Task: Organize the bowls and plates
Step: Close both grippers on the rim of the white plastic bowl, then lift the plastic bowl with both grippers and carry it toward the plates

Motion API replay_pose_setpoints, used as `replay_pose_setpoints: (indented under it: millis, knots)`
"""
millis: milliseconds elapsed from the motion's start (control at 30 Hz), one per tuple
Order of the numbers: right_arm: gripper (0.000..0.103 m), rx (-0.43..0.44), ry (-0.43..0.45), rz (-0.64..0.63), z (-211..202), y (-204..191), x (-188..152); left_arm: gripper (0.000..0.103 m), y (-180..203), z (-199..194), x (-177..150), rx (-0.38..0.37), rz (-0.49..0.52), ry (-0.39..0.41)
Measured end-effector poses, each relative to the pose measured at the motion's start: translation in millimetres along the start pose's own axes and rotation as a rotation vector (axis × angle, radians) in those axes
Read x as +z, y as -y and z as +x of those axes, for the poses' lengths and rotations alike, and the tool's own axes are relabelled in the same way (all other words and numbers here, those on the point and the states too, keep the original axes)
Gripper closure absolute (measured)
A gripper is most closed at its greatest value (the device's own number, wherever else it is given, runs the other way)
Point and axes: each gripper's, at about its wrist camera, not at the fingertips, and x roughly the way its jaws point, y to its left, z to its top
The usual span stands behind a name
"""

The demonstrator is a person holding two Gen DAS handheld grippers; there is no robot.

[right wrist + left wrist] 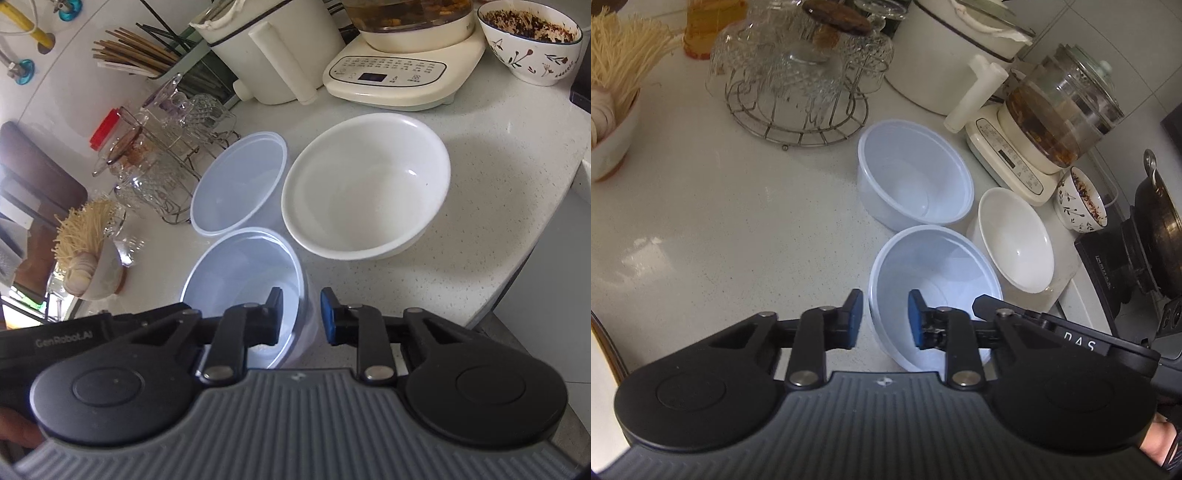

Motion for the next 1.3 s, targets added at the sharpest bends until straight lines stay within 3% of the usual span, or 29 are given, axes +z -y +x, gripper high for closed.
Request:
replay_pose_setpoints:
  millis: [400, 1000, 1300]
  knots:
    - [0.084, 0.002, 0.019, -0.054, -6, -12, 0, 0.081, -6, -15, -3, -0.032, -0.022, 0.032]
    - [0.084, 0.043, -0.017, -0.224, -11, -76, -2, 0.081, -39, -78, -14, 0.014, -0.124, 0.094]
    - [0.084, 0.063, -0.058, -0.28, 3, -98, -17, 0.081, -63, -88, -29, 0.069, -0.17, 0.096]
